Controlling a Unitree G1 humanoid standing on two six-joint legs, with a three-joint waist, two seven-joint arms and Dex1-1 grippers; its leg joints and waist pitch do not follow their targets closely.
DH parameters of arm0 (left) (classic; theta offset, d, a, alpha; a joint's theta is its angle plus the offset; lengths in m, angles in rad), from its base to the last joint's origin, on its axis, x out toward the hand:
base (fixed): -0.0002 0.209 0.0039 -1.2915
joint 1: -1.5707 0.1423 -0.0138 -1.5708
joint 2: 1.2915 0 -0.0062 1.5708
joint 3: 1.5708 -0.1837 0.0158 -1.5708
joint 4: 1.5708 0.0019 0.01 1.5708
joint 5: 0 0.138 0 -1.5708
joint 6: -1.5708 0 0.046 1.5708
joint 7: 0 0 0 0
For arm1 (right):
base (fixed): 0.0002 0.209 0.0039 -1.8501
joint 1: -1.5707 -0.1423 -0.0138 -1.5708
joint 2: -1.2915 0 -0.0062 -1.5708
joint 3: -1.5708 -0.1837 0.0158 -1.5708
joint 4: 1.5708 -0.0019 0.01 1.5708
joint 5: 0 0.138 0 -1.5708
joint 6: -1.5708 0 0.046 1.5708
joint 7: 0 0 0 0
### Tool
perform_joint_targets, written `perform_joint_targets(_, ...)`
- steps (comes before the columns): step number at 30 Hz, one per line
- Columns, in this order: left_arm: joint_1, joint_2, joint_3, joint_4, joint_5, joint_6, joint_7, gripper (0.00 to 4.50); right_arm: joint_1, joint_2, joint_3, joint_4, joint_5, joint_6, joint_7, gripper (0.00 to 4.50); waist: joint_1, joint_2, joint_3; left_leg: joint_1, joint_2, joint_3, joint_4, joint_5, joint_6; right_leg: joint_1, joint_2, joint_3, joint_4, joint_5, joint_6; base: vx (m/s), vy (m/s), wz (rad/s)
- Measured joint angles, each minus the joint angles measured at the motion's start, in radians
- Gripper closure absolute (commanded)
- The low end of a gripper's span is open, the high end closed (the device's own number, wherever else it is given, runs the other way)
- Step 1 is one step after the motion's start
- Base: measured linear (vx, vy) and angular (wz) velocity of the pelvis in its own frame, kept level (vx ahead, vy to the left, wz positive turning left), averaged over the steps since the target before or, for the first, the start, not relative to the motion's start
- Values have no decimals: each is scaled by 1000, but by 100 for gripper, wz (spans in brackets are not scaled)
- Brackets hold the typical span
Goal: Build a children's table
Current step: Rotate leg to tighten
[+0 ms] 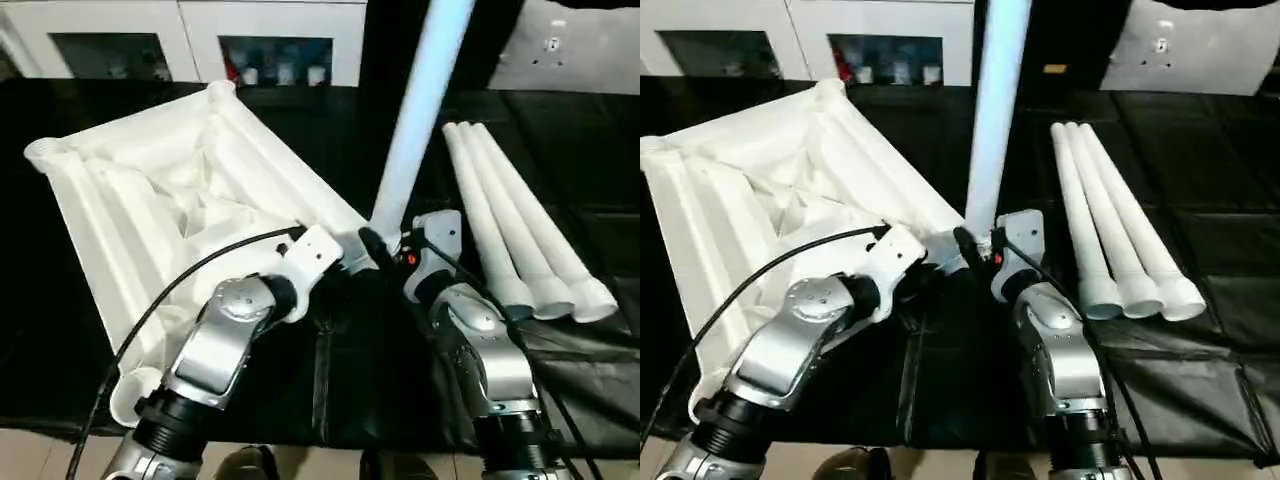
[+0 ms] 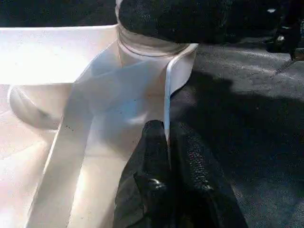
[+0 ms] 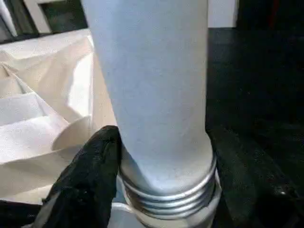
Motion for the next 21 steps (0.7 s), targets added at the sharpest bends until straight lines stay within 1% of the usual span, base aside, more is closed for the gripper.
perform_joint_targets(1,-1,7,-3,0,0,-5,-4,450,0,-2,0,0,3,-1,10,109,0,0,0,0,0,0,-1,0,0,0,0,0,0,0,0,0,0,0)
perform_joint_targets(2,-3,16,-4,0,-1,-10,-11,450,0,-13,0,0,6,-5,29,90,0,1,0,0,0,0,-1,0,0,0,0,-1,0,0,0,0,0,0)
perform_joint_targets(3,-6,26,-5,0,-1,-16,-18,450,0,-21,0,1,8,-8,44,90,0,1,1,0,1,0,-1,0,0,-1,0,-1,0,0,0,0,0,0)
perform_joint_targets(4,-8,37,-6,0,-1,-23,-29,450,0,-31,2,2,12,-12,61,77,-1,2,1,0,1,0,-1,0,0,-1,0,-1,0,0,0,0,0,0)
perform_joint_targets(5,-10,54,-6,1,-3,-39,-49,450,0,-52,9,3,18,-18,91,65,-2,2,1,-2,1,0,-1,0,0,-2,0,-1,0,0,0,0,0,0)
perform_joint_targets(6,-10,67,-7,3,-5,-53,-65,450,0,-69,14,4,24,-22,117,65,-2,2,1,-2,1,0,0,0,0,-2,0,-1,0,0,0,0,0,0)
perform_joint_targets(8,-9,108,-7,10,-18,-89,-103,450,0,-124,24,9,39,-36,189,34,-3,2,2,-4,1,-1,0,2,2,-3,0,-1,0,0,0,0,0,0)
perform_joint_targets(10,-9,137,-5,17,-34,-122,-135,450,-1,-163,25,11,59,-50,256,28,-2,2,2,-7,1,-1,0,3,4,-5,0,-2,0,0,0,0,0,0)
perform_joint_targets(12,-9,182,-7,25,-46,-170,-190,450,-14,-217,36,12,82,-58,356,6,0,2,2,-9,1,-2,2,3,5,-7,0,-3,1,0,0,0,0,0)
perform_joint_targets(15,-6,258,-7,30,-70,-229,-284,450,-42,-318,43,12,117,-54,512,6,6,2,2,-11,1,-3,5,3,6,-6,0,-3,1,0,0,0,0,0)
perform_joint_targets(16,-6,267,-7,33,-76,-240,-303,450,-43,-332,43,12,121,-53,543,6,8,2,2,-11,1,-3,5,2,7,-6,0,-3,1,0,0,0,0,0)
perform_joint_targets(18,-7,286,-9,39,-82,-261,-344,450,-44,-359,66,13,133,-53,614,6,8,2,2,-11,1,-3,7,2,7,-5,0,-3,1,0,-1,0,0,0)
perform_joint_targets(20,-7,318,-21,45,-99,-298,-393,450,-63,-406,107,32,136,-54,695,6,9,2,2,-10,1,-3,8,2,8,-5,0,-3,1,1,-1,0,0,0)
perform_joint_targets(21,-8,328,-23,52,-104,-313,-412,450,-72,-425,114,43,136,-54,726,6,11,2,2,-10,1,-3,8,2,8,-4,0,-3,1,1,-1,0,0,0)
